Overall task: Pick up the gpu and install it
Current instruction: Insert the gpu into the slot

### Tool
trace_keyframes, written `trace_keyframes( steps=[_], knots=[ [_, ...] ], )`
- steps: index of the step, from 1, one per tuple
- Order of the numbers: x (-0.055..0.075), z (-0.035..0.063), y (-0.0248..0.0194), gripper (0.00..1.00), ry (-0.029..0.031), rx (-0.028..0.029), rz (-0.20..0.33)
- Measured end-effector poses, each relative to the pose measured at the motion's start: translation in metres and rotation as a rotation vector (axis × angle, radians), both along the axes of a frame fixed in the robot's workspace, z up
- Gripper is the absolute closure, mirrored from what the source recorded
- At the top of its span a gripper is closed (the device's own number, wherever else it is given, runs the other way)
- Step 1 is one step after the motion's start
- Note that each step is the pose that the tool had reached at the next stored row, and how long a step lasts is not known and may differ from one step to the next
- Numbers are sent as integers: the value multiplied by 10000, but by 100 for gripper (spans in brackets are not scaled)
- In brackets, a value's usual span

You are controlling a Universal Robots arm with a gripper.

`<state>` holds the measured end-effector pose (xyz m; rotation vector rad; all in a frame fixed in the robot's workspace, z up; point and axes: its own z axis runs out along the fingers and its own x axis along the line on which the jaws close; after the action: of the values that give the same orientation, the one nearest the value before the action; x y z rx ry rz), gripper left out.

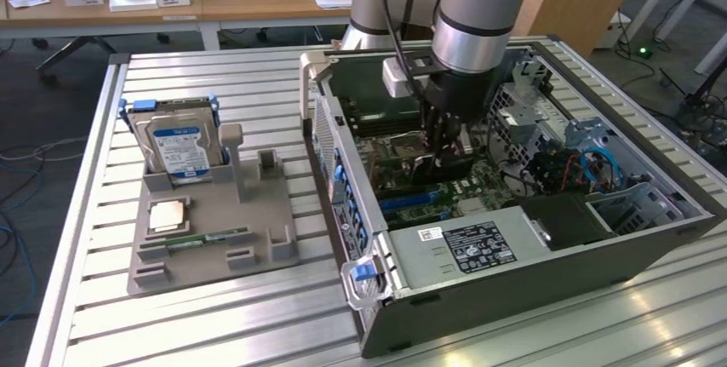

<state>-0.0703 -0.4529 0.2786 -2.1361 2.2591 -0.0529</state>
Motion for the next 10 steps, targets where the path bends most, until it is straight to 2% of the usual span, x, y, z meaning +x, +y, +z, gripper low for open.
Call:
trace_keyframes(
  steps=[4,7,10],
  knots=[
    [-16,0,-4,73,-9,0,2],
    [-17,0,-28,73,-9,0,0],
    [-24,0,-32,73,-12,1,-1]
  ],
)
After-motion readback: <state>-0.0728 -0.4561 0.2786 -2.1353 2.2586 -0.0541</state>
